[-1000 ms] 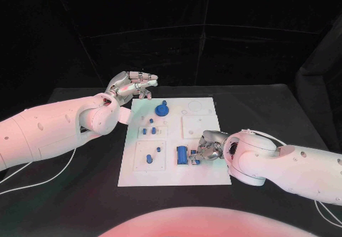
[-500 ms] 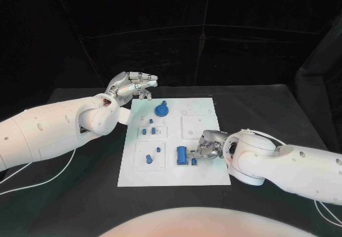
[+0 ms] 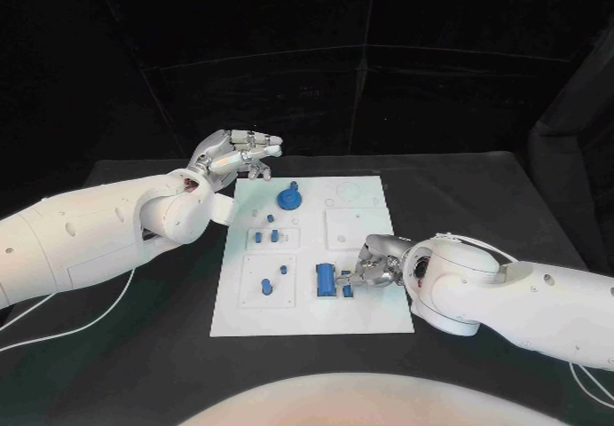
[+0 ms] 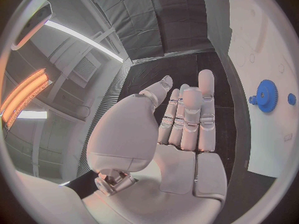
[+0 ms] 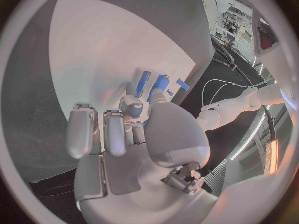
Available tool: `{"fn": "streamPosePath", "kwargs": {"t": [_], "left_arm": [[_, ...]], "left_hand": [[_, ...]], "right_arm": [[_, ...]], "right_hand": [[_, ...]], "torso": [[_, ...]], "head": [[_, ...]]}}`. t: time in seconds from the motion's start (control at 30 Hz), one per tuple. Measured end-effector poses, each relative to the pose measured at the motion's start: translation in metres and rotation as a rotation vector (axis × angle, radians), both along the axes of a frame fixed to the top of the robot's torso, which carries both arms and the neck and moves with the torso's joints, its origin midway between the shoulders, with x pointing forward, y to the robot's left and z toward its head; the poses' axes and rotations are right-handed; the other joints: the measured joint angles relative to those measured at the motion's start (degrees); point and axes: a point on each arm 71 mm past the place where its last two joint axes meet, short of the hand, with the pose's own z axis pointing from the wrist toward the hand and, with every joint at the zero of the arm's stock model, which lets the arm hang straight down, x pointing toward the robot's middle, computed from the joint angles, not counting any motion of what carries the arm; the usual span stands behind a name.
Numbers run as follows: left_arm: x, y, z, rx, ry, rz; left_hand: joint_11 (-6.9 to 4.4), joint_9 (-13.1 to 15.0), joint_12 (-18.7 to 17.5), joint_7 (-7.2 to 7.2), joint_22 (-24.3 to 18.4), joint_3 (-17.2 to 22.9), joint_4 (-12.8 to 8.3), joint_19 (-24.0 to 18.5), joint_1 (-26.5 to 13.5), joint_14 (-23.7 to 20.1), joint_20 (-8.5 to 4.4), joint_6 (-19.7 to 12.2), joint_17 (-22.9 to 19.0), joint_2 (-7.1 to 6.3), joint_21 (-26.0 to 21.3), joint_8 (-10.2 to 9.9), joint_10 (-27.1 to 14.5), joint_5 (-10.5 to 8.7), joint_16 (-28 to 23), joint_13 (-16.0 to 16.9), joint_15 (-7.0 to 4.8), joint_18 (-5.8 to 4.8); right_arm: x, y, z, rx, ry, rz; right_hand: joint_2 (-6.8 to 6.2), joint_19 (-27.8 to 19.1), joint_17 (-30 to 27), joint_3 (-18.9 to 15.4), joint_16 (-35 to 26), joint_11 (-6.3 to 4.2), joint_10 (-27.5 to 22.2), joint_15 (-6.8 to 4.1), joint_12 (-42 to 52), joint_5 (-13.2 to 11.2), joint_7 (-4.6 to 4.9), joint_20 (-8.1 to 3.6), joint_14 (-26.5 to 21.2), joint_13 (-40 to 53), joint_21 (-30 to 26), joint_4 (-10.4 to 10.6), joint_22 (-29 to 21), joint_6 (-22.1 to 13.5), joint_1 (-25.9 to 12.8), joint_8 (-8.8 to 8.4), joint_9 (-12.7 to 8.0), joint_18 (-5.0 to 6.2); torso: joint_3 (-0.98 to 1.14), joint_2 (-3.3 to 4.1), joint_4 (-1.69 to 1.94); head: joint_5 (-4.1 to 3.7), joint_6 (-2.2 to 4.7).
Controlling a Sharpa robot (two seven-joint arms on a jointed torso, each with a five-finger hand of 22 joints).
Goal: Assemble the parts on the task board
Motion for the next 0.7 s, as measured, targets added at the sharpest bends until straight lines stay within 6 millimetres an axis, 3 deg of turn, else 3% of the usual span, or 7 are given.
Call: {"fn": "streamPosePath", "kwargs": {"t": [0.1, 0.27, 0.3, 0.33, 0.5, 0.63, 0.7], "left_arm": [[0.000, 0.000, 0.000, 0.000, 0.000, 0.000], [0.000, 0.002, 0.000, 0.001, 0.001, 0.002], [0.000, 0.002, 0.000, 0.001, 0.001, 0.003], [0.000, 0.002, 0.000, 0.002, 0.001, 0.004], [0.001, 0.006, 0.000, -0.001, -0.002, 0.015], [0.006, 0.012, -0.001, -0.008, -0.005, 0.041], [0.009, 0.015, -0.002, -0.011, -0.005, 0.056]], "left_hand": [[0.00, 0.00, 0.00, 0.00, 0.00, 0.00, 0.00, 0.00, 0.00, 0.00, 0.00, 0.00, 0.00, 0.00, 0.00, 0.00, 0.00, 0.00, 0.00, 0.00, 0.00, 0.00], [0.00, 0.00, 0.00, 0.00, 0.00, 0.00, 0.00, 0.00, 0.00, 0.00, 0.00, 0.00, -0.01, 0.00, 0.00, 0.00, 0.00, 0.00, 0.00, 0.00, 0.00, 0.00], [0.00, 0.00, 0.00, 0.00, 0.00, 0.00, 0.00, 0.00, 0.00, 0.00, 0.00, 0.00, -0.13, 0.00, -0.08, 0.00, 0.00, 0.00, 0.00, 0.00, 0.00, 0.00], [0.00, 0.00, 0.00, 0.00, -0.01, 0.00, 0.00, 0.00, -0.16, 0.00, 0.00, 0.00, -0.26, 0.16, -0.22, 0.24, 0.00, 0.00, 0.00, 0.00, 0.00, 0.00], [-0.23, 0.17, 0.68, -0.60, -0.20, 0.16, 0.16, 0.00, -0.29, -0.87, 0.00, 0.60, -1.43, 0.29, -0.46, 1.01, 0.23, 0.00, -0.16, 0.11, -0.21, -0.01], [-1.25, 0.16, -0.02, -1.66, -1.41, 0.65, 0.65, -2.02, -0.60, -5.07, -0.19, 1.94, -7.60, 0.57, -2.78, 1.45, 1.92, 0.00, -5.31, -0.62, -0.68, 0.00], [-1.21, -0.04, -2.19, -1.44, -3.14, 1.40, 0.70, -4.58, -0.95, -7.73, -0.05, 2.26, -10.25, 0.21, -5.72, 1.08, 3.10, 0.00, -10.25, -1.26, -0.35, 0.00]], "right_arm": [[-0.001, -0.009, 0.001, -0.002, -0.004, -0.015], [-0.001, -0.034, 0.004, 0.021, -0.020, -0.060], [0.000, -0.038, 0.005, 0.034, -0.022, -0.070], [0.001, -0.043, 0.006, 0.051, -0.025, -0.079], [0.029, -0.067, 0.020, 0.223, -0.048, -0.143], [0.055, -0.077, 0.025, 0.431, -0.043, -0.181], [0.068, -0.080, 0.028, 0.534, -0.046, -0.195]], "right_hand": [[0.55, 0.00, -0.04, -0.40, -0.15, 0.00, 0.00, 0.00, -0.83, 0.91, 0.00, 0.00, 0.00, -0.39, 0.00, -0.40, -0.08, 0.00, 1.14, -0.60, 0.01, 0.00], [-1.42, -1.70, -4.34, -1.70, -3.15, 1.25, -3.35, 0.07, -8.09, 1.55, 1.29, 0.45, -0.02, -5.50, -2.30, -1.01, -4.17, -3.47, 3.67, -2.62, -0.36, 0.00], [-1.89, -3.14, -7.07, -2.15, -5.07, 1.59, -5.23, 0.60, -12.19, 1.55, 1.73, 0.75, -0.08, -8.51, -4.11, -0.85, -7.18, -4.37, 4.14, -3.12, -0.52, 0.10], [-2.51, -6.14, -12.97, -2.57, -9.53, 2.29, -8.08, 1.30, -18.63, 1.20, 2.41, 1.31, -0.47, -13.22, -8.34, -0.72, -13.84, -5.83, 5.13, -3.88, -0.77, 1.89], [-1.26, -17.10, -35.99, -1.96, -29.98, 4.13, -14.27, 2.83, -28.15, 0.89, 4.09, 2.43, -8.03, -20.62, -25.94, -2.20, -38.01, -8.37, 10.65, -5.50, -1.67, 5.84], [0.81, -24.08, -47.66, -0.76, -48.86, 7.62, -20.33, 6.21, -40.11, 0.84, 6.64, 5.45, -16.28, -31.66, -41.39, -5.60, -49.06, -9.56, 16.94, -7.63, -3.13, 5.83], [1.34, -25.33, -51.41, -0.65, -55.75, 7.83, -20.24, 7.39, -43.32, -0.04, 6.78, 6.95, -18.57, -36.38, -47.38, -7.10, -52.99, -9.61, 18.79, -8.87, -4.05, 5.83]], "torso": [[0.02, -0.02, 0.00], [0.02, -0.11, 0.00], [0.01, -0.14, 0.00], [-0.01, -0.18, 0.00], [-0.15, -0.61, -0.13], [-0.35, -1.19, -0.38], [-0.47, -1.54, -0.45]], "head": [[-0.01, 0.13], [-0.04, 0.52], [-0.05, 0.64], [-0.14, 0.79], [-0.34, 1.48], [-0.39, 2.05], [-0.46, 2.43]]}}
